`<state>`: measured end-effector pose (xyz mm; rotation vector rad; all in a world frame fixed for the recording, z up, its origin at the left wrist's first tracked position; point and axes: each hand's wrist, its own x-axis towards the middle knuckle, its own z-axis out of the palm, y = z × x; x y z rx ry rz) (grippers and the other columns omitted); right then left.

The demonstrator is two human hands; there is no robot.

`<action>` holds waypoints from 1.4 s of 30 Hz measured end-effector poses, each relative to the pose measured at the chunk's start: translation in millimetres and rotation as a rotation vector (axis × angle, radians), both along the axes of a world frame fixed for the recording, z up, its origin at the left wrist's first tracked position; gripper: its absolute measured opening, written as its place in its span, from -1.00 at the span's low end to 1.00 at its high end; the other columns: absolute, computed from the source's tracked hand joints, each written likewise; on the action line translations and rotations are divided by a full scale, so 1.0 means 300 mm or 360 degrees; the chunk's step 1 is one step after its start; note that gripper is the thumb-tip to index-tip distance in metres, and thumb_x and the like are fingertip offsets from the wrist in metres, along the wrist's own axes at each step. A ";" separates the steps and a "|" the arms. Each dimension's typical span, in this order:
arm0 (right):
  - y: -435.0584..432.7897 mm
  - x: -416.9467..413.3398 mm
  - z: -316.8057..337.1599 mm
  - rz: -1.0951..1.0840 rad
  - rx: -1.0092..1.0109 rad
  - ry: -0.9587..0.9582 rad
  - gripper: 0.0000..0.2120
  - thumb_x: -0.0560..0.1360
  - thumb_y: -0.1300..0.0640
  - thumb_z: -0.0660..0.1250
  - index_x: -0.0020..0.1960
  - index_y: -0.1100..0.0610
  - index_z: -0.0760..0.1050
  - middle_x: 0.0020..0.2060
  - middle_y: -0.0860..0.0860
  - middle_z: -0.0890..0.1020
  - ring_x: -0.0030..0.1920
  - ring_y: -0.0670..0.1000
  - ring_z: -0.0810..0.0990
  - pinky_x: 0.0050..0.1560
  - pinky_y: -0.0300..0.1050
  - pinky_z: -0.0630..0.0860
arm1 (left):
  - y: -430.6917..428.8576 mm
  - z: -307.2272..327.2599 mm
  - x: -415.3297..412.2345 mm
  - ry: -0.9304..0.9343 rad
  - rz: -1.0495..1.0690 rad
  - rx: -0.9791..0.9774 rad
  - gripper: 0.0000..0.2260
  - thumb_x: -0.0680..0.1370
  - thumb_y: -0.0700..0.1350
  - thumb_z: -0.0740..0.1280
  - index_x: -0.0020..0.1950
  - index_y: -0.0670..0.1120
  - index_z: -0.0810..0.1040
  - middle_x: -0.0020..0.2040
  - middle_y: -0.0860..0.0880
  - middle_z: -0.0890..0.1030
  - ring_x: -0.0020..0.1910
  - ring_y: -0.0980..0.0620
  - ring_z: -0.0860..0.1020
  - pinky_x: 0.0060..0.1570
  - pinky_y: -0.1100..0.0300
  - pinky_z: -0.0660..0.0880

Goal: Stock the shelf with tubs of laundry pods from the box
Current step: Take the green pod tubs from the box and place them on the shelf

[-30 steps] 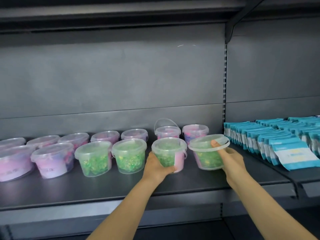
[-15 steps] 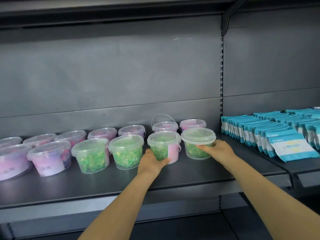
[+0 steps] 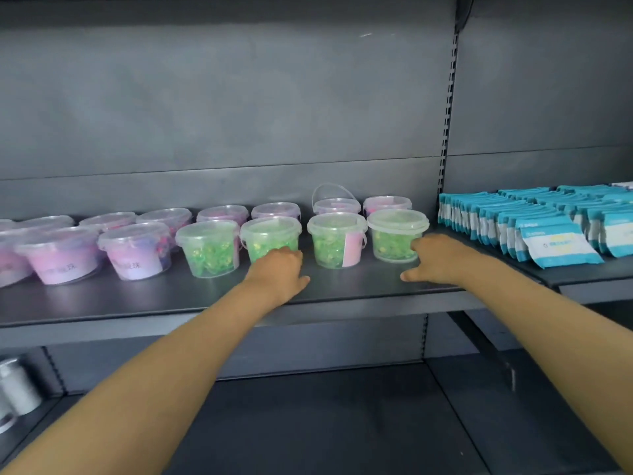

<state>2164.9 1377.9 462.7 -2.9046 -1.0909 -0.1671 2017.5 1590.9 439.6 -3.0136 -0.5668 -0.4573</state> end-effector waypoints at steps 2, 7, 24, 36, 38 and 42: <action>0.019 -0.068 0.024 0.0027 -0.0017 -0.0041 -0.51 0.44 -0.18 0.32 0.14 0.19 0.45 0.07 0.12 0.53 0.05 0.10 0.50 -0.04 -0.11 0.45 | 0.016 0.033 -0.084 0.0076 0.0025 0.0221 -0.66 0.56 0.01 0.23 0.22 -0.19 0.43 0.19 -0.17 0.48 0.20 -0.15 0.44 0.12 0.02 0.43; 0.095 -0.280 0.062 0.0076 -0.0012 -0.0101 -0.52 0.45 -0.14 0.33 0.18 0.20 0.45 -0.03 0.07 0.49 -0.03 0.08 0.46 -0.08 -0.12 0.40 | 0.104 0.100 -0.333 0.0134 0.0089 0.0385 -0.63 0.57 0.01 0.19 0.29 -0.17 0.39 0.25 -0.18 0.44 0.26 -0.16 0.39 0.16 0.00 0.38; 0.495 -1.204 -0.249 0.0118 0.0000 0.0193 -0.44 0.51 -0.11 0.28 0.40 0.17 0.31 0.31 0.14 0.42 0.29 0.16 0.40 0.23 0.06 0.42 | 0.510 -0.119 -1.318 0.0299 0.0157 0.0249 -0.63 0.61 0.03 0.11 0.30 -0.18 0.38 0.26 -0.17 0.43 0.29 -0.16 0.37 0.16 -0.01 0.40; 0.468 -1.379 -0.950 0.0112 -0.0313 0.0690 -0.54 0.48 -0.14 0.27 0.25 0.12 0.43 0.08 0.06 0.56 0.14 0.08 0.54 -0.07 -0.11 0.43 | 0.504 -0.790 -1.547 0.0536 0.0276 -0.0450 -0.66 0.60 0.00 0.15 0.28 -0.16 0.42 0.21 -0.15 0.50 0.23 -0.13 0.44 0.17 0.00 0.44; 0.453 -1.378 -1.062 0.0128 -0.0368 0.0736 -0.55 0.47 -0.15 0.27 0.25 0.09 0.44 0.11 0.06 0.57 0.12 0.08 0.55 -0.05 -0.11 0.44 | 0.481 -0.900 -1.559 0.0527 0.0340 -0.0534 -0.68 0.58 -0.02 0.18 0.26 -0.14 0.45 0.18 -0.14 0.53 0.19 -0.12 0.47 0.14 0.03 0.45; 0.401 -1.384 -1.285 0.0189 -0.0527 0.0902 -0.49 0.49 -0.15 0.27 0.35 0.09 0.36 0.26 0.06 0.51 0.24 0.07 0.48 0.15 -0.08 0.46 | 0.411 -1.099 -1.552 0.0586 0.0439 -0.0780 -0.65 0.56 -0.01 0.10 0.21 -0.17 0.49 0.14 -0.16 0.56 0.14 -0.13 0.51 0.13 0.07 0.43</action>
